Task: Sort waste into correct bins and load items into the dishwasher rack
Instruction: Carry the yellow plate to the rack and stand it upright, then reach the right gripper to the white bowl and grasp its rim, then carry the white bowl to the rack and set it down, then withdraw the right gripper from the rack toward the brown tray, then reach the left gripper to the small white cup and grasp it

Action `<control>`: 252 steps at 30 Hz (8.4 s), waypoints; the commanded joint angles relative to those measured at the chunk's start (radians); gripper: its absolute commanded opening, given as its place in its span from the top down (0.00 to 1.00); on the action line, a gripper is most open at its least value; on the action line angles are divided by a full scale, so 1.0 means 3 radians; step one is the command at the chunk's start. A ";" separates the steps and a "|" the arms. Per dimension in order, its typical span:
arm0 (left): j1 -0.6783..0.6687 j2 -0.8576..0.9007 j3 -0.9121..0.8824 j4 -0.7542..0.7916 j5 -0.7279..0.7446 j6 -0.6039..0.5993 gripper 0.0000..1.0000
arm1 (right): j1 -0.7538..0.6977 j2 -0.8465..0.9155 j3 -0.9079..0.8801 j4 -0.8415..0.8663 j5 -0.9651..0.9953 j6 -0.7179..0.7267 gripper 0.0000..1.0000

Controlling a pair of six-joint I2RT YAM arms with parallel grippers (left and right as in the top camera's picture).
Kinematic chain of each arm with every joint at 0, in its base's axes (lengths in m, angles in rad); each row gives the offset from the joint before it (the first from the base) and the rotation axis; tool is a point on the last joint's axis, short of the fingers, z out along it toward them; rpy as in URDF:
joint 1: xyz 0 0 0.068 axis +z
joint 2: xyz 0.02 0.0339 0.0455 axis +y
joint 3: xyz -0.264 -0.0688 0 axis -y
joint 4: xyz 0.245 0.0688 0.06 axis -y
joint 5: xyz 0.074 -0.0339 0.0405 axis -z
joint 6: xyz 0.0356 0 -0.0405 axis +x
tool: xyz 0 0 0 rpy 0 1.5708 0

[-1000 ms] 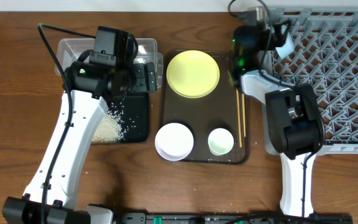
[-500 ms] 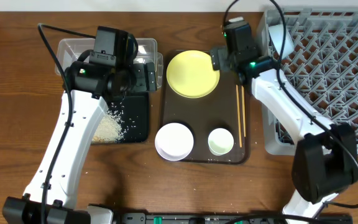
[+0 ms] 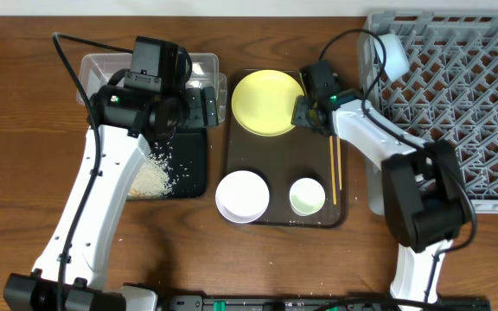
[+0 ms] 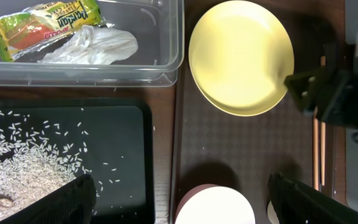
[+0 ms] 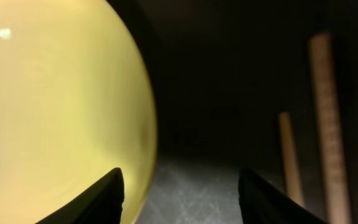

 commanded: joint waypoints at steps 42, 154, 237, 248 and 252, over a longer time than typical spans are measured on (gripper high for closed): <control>0.0005 0.0008 0.0025 -0.0011 -0.0041 -0.0005 0.09 | -0.1752 -0.1246 0.0055 0.1216 0.2069 -0.3293 0.99; 0.0005 0.0008 0.0025 -0.0011 -0.0041 -0.0005 0.09 | 0.0333 -0.0907 0.0056 -0.1175 -0.0795 -0.1047 0.99; 0.0005 0.0008 0.0025 -0.0011 -0.0041 -0.0005 0.09 | -0.0056 -0.1191 0.0234 -0.1269 0.2444 -0.1460 0.09; 0.0005 0.0008 0.0025 -0.0011 -0.0041 -0.0005 0.09 | -0.0066 -0.1790 0.0233 -0.1537 -0.0300 -0.1417 0.11; 0.0005 0.0008 0.0025 0.0014 0.0004 -0.0067 0.09 | -0.0148 -0.1869 0.0233 -0.1607 -0.0453 -0.1347 0.10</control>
